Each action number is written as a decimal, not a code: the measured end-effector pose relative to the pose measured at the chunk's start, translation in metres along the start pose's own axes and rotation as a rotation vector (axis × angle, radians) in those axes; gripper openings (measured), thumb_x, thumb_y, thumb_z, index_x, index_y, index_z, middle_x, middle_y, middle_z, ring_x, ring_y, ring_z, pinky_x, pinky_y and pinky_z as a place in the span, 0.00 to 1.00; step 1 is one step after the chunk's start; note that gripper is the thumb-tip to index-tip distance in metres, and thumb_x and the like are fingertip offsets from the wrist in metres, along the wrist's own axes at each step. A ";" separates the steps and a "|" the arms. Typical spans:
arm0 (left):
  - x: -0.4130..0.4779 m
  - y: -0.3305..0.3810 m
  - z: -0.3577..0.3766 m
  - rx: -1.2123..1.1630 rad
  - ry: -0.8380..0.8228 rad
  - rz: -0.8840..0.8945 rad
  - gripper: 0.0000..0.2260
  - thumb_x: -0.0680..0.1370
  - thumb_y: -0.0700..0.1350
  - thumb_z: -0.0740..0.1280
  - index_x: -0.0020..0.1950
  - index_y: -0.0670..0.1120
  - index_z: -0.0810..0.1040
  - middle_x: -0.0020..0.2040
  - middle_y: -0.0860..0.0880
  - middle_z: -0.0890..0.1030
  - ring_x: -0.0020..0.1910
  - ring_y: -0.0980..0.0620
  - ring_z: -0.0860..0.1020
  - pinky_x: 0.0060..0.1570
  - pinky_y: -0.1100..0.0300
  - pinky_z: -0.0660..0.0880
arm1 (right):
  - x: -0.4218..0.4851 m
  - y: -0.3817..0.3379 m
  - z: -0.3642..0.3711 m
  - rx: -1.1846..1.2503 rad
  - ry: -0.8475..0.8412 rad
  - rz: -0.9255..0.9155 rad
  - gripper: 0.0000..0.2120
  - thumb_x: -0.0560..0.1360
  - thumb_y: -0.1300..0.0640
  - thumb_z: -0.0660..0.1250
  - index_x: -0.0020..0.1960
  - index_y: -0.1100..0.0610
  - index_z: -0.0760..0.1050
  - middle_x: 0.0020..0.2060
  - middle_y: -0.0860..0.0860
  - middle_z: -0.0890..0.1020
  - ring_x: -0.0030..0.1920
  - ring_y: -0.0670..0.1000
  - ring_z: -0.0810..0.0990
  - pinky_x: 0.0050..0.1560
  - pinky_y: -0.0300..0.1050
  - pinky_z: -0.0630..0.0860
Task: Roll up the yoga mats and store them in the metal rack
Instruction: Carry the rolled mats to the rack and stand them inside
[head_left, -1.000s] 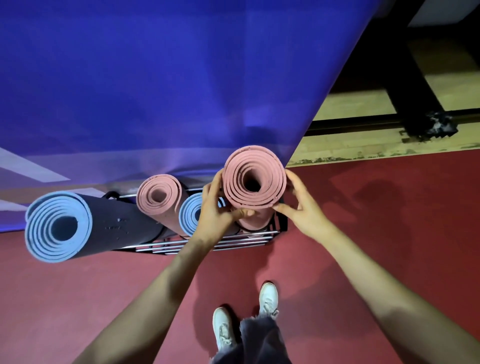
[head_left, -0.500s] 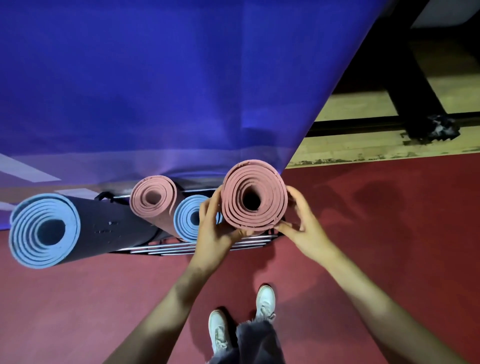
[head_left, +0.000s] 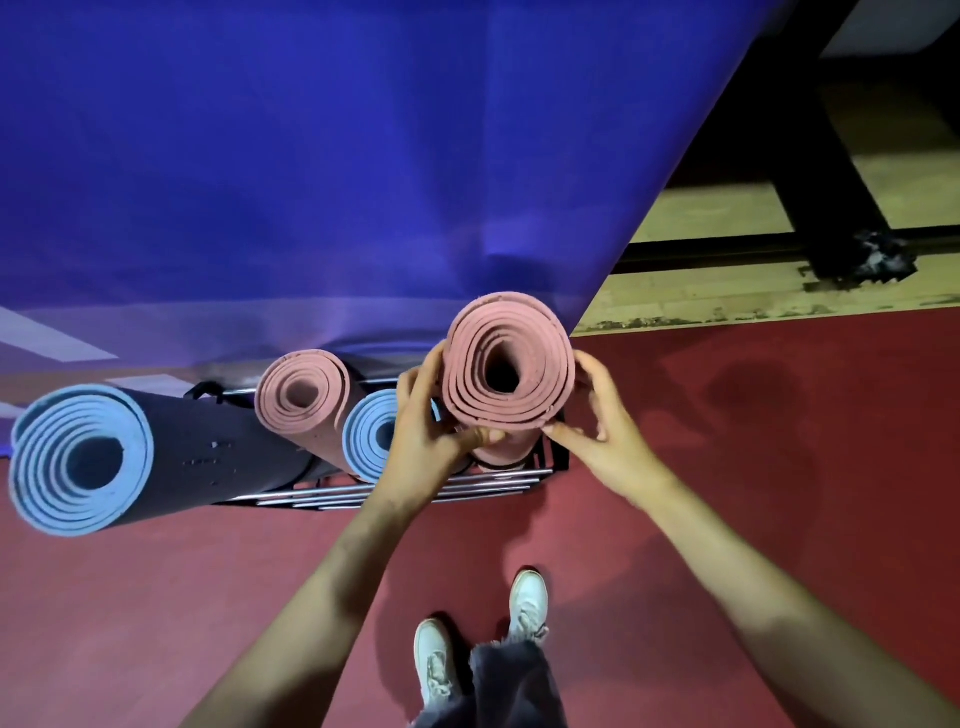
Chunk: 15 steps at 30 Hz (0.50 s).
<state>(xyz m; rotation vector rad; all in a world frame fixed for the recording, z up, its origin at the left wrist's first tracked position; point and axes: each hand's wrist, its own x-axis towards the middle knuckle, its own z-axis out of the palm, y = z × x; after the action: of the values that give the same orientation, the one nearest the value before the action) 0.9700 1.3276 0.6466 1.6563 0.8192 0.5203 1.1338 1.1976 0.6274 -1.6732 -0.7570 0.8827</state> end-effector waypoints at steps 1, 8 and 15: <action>0.001 -0.001 0.003 -0.011 -0.019 0.001 0.44 0.61 0.40 0.79 0.73 0.54 0.64 0.62 0.51 0.67 0.61 0.68 0.66 0.59 0.76 0.64 | 0.000 0.005 -0.001 -0.032 0.005 0.010 0.37 0.69 0.63 0.72 0.72 0.51 0.58 0.72 0.52 0.63 0.68 0.39 0.65 0.55 0.25 0.67; 0.007 -0.024 0.028 -0.012 -0.041 -0.018 0.42 0.60 0.47 0.78 0.71 0.55 0.64 0.59 0.61 0.67 0.63 0.63 0.63 0.59 0.77 0.61 | 0.006 0.029 -0.001 -0.147 0.004 0.082 0.37 0.66 0.59 0.67 0.72 0.54 0.56 0.71 0.54 0.63 0.67 0.39 0.63 0.63 0.24 0.57; 0.006 -0.048 0.010 -0.049 -0.060 -0.107 0.45 0.59 0.52 0.79 0.72 0.47 0.63 0.67 0.48 0.72 0.64 0.56 0.70 0.67 0.56 0.68 | 0.013 0.032 0.012 -0.172 -0.033 0.064 0.33 0.64 0.59 0.70 0.65 0.48 0.60 0.65 0.57 0.70 0.66 0.50 0.70 0.68 0.44 0.66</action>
<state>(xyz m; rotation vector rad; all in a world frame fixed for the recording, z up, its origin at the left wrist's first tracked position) 0.9695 1.3299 0.5974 1.5664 0.8398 0.4106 1.1324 1.2059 0.5917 -1.8467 -0.8256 0.9128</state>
